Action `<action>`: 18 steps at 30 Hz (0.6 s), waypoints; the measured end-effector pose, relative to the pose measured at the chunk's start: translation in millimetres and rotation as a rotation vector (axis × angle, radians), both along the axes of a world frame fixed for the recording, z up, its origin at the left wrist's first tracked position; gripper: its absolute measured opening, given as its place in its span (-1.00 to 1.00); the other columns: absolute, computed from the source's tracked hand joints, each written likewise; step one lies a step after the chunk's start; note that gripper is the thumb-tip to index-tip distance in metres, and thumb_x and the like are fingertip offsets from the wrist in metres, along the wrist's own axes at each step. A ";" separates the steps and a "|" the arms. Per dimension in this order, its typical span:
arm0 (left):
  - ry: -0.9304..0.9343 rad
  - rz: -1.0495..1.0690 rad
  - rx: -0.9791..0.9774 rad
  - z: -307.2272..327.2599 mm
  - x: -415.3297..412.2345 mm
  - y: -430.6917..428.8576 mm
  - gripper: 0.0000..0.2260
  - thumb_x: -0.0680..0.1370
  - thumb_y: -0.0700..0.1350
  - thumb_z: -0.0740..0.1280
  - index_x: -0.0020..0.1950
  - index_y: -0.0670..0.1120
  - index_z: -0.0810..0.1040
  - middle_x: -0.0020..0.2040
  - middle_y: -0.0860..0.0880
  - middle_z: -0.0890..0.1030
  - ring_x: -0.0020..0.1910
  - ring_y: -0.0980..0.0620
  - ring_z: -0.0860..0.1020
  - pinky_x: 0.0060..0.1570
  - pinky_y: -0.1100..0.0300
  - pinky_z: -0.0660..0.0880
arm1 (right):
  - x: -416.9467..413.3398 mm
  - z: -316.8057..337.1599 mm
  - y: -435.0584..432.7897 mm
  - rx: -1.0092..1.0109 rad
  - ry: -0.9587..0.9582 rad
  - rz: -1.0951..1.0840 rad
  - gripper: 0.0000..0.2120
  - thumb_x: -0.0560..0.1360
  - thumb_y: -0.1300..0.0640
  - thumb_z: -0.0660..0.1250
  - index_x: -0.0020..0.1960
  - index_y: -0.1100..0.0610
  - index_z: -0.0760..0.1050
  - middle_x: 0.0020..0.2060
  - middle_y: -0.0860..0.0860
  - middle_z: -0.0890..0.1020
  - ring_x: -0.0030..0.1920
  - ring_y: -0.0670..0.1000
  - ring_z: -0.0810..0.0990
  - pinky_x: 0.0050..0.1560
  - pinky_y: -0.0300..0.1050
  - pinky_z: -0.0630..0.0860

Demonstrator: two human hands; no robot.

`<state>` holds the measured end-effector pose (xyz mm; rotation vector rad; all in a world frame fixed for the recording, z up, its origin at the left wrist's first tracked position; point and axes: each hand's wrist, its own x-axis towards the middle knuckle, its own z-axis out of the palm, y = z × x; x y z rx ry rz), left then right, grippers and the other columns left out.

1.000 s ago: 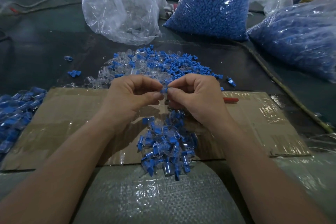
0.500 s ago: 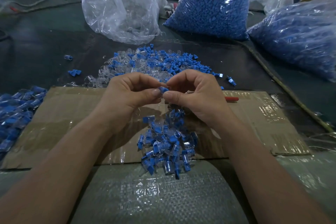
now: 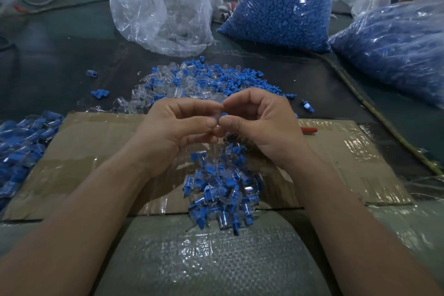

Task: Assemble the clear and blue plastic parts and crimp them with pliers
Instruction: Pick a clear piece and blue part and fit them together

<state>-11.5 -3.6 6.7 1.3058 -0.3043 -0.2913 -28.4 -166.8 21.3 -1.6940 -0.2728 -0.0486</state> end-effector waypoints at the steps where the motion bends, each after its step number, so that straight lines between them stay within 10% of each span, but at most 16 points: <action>1: 0.005 0.008 0.015 -0.3 0.0 -0.7 -0.84 0.30 -0.27 0.38 -0.19 -0.11 0.69 -0.27 -0.09 0.67 -0.31 0.04 0.64 -0.33 0.31 0.54 | 0.9 -1.4 -0.2 -0.012 -0.005 -0.020 -0.77 0.19 0.14 0.43 -0.18 0.08 0.49 -0.33 -0.04 0.65 -0.28 -0.05 0.65 -0.21 -0.19 0.59; 18: 0.040 0.126 0.140 -0.7 0.5 -1.0 -0.96 0.22 -0.21 0.41 -0.39 -0.08 0.64 -0.44 -0.08 0.61 -0.47 0.06 0.57 -0.46 0.28 0.53 | 0.7 -11.2 4.1 -0.223 -0.159 0.047 -0.76 0.33 0.32 0.46 -0.10 0.05 0.53 -0.20 0.00 0.66 -0.16 -0.06 0.66 -0.05 -0.15 0.59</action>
